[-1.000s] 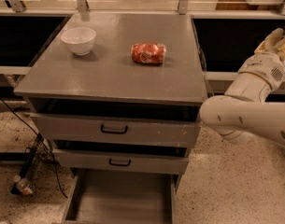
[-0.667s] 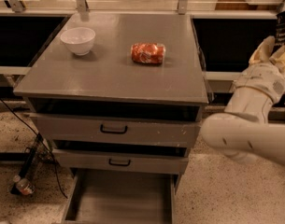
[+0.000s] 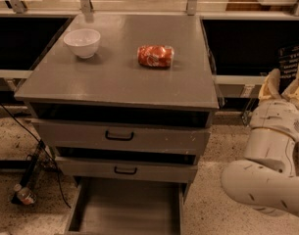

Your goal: Pick rxbar chocolate from bottom drawer and place on counter

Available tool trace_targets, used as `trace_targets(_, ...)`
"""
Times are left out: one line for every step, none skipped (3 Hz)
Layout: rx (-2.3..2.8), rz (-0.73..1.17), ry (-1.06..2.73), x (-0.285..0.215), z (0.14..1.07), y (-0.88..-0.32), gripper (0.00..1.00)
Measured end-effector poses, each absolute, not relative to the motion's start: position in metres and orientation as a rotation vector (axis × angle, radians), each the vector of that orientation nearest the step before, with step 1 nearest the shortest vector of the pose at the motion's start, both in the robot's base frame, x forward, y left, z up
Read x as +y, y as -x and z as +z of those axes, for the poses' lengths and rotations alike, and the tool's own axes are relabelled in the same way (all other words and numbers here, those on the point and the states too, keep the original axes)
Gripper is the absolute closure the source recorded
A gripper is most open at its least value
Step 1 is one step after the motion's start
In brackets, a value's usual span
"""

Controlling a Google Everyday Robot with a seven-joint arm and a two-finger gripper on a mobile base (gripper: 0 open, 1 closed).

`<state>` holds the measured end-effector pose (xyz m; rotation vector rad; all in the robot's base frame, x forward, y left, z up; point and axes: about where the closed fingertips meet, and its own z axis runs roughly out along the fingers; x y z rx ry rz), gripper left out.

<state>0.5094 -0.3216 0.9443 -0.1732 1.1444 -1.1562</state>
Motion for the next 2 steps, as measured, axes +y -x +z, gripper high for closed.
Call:
trace_targets(1.161, -1.155, 0.177, -0.325, 0.94, -0.516, 1.0)
trace_targets(1.143, -1.101, 0.2, -0.307, 0.943, -0.532, 1.0)
